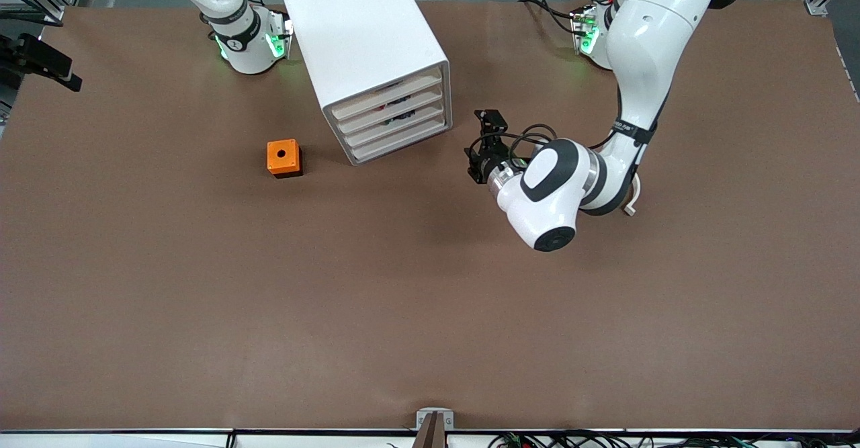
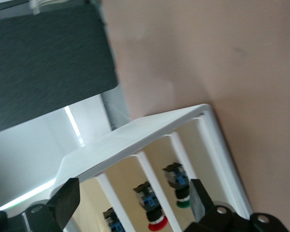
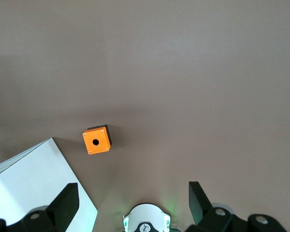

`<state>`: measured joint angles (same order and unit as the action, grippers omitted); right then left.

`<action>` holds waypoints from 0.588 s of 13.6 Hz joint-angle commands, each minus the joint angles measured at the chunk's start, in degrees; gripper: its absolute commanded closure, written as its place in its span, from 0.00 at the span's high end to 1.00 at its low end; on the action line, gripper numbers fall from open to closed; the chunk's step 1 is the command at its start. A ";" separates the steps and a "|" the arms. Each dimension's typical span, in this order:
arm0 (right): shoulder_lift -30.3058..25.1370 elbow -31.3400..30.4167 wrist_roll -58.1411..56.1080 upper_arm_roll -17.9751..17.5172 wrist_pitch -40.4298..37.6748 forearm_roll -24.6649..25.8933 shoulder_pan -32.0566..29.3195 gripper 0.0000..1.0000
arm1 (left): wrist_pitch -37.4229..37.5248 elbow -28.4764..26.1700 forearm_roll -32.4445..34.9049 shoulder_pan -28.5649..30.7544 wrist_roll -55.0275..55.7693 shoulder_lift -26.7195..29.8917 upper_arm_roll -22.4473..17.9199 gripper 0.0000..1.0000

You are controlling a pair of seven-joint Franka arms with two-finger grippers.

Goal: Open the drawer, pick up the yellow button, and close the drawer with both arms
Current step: 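Move the left gripper toward the front of the white cabinet drawer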

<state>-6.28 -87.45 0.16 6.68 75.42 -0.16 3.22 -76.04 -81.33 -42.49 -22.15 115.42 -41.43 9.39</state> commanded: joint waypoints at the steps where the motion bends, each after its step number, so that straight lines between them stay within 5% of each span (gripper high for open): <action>1: -0.05 0.71 0.80 0.00 -0.54 -0.37 0.12 1.00 | 3.44 1.78 -4.69 -0.61 6.38 -2.69 -0.16 1.00; 8: 7.42 0.71 0.28 -0.09 -1.24 2.43 -0.24 1.00 | 4.06 1.70 -12.78 -1.84 16.67 -6.73 -0.16 1.00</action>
<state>-0.59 -87.81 0.26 6.69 74.49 0.63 3.17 -73.30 -81.16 -53.31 -23.52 129.02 -46.34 9.39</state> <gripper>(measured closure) 0.000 0.000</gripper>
